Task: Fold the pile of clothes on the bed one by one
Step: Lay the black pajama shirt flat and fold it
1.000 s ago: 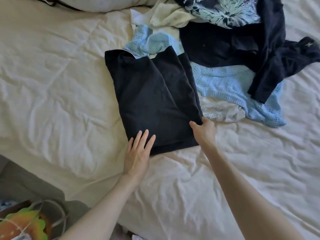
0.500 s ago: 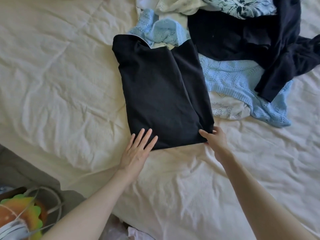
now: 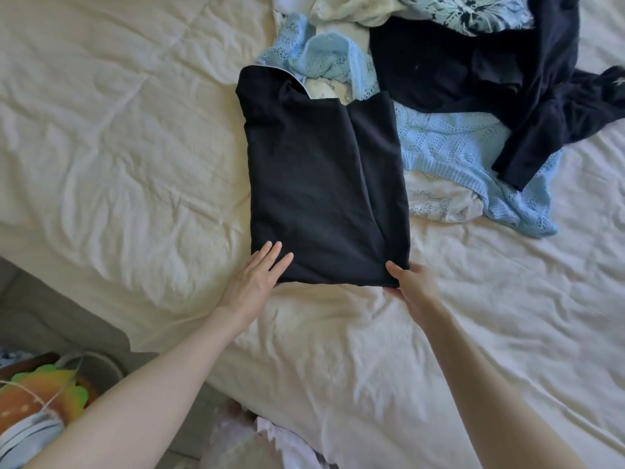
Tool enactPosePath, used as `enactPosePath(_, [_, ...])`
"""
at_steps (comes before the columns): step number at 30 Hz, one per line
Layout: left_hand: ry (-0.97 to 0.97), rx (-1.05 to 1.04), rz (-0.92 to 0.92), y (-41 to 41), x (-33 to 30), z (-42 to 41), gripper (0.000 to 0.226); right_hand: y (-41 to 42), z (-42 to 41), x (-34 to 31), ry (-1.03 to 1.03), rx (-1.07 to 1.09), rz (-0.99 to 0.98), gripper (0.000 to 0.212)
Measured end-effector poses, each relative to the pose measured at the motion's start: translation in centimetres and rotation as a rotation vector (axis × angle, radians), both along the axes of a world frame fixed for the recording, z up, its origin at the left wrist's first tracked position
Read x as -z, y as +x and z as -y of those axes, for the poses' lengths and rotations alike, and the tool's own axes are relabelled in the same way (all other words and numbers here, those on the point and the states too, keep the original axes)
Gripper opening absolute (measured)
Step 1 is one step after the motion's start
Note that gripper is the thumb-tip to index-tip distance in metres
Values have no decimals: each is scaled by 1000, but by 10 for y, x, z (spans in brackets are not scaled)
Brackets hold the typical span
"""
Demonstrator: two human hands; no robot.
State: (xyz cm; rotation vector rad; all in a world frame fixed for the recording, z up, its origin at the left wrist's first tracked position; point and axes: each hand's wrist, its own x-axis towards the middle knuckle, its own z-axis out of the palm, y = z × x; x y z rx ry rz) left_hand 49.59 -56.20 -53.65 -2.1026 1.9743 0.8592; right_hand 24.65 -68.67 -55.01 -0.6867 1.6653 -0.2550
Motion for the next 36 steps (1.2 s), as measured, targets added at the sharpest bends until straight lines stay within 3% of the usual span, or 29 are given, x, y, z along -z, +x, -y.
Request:
enactPosePath(6, [94,-9,-110,-6,-33,-60,83,-27,-81,-20,71,-145,-76,28])
enactPosePath(15, [260,-7,-252,-37,-47,-146,92,-72,-157,-46,409,86,-3,8])
enactPosePath(21, [-11,164,37,-40,-38,-163,84,-68,-155,-46,462,240,61,5])
enactPosePath(25, [208,230,186,-48,-7,-179,82,-64,-166,-36,474,317,28,4])
enactPosePath(32, [151,281,312,-49,30,-171,90,-67,-178,-27,427,442,96,6])
enactPosePath(36, [-89,303,197,-38,22,-163,73,-67,-178,-34,380,429,122,5])
